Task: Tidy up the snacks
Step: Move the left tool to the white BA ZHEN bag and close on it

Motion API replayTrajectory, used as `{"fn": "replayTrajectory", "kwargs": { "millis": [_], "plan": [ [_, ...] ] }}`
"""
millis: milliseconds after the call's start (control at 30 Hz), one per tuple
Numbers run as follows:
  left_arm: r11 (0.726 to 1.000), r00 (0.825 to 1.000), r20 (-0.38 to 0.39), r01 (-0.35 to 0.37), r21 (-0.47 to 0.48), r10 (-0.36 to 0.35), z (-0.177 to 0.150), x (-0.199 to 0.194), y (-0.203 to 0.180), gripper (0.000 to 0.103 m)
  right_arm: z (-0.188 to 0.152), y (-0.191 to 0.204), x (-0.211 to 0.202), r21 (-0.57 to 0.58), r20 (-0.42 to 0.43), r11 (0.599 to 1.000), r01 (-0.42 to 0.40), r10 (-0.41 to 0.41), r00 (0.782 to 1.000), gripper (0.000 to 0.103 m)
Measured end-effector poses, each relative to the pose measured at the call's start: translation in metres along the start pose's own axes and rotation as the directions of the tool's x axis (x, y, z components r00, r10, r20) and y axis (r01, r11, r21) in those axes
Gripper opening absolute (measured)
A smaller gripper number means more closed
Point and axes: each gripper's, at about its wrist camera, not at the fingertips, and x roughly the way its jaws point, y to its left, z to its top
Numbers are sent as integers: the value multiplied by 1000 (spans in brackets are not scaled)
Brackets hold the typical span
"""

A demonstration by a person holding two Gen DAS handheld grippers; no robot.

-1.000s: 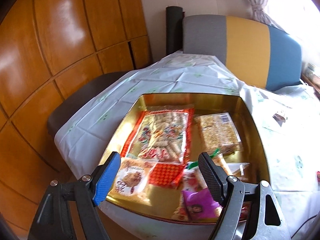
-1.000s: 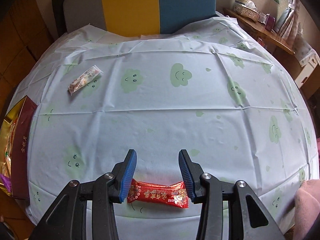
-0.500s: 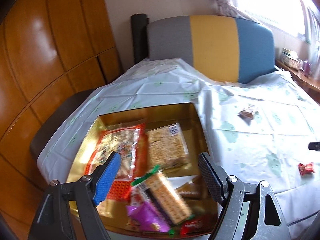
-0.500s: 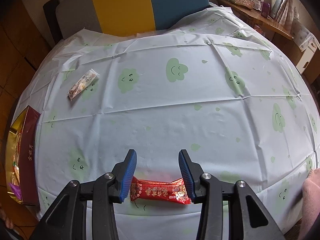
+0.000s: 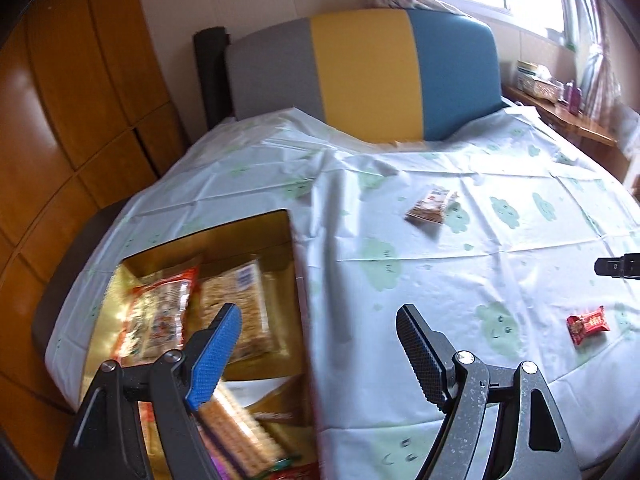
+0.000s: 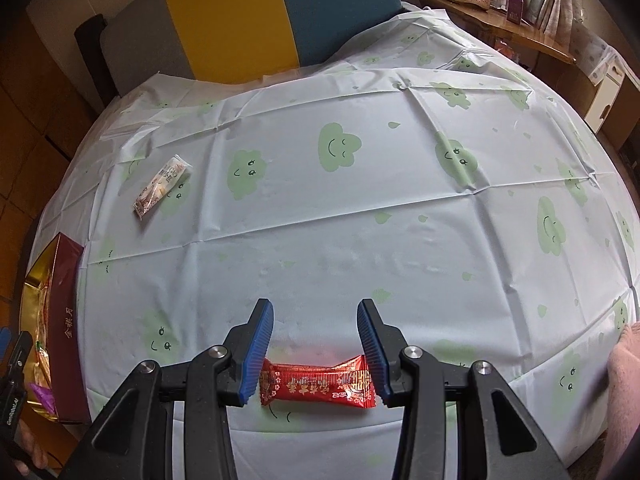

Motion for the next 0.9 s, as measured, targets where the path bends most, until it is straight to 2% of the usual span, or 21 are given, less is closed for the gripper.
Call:
{"fn": "replayTrajectory", "kwargs": {
  "millis": [267, 567, 900],
  "plan": [
    [997, 998, -40, 47, 55, -45, 14, 23, -30, 80, 2, 0, -3, 10, 16, 1000, -9, 9, 1000, 44],
    [993, 996, -68, 62, 95, -56, 29, 46, -54, 80, 3, -1, -6, 18, 30, 1000, -23, 23, 999, 44],
    [989, 985, -124, 128, 70, -119, 57, 83, -74, 80, 2, 0, -8, 18, 28, 999, -44, 44, 999, 44]
  ]
}}
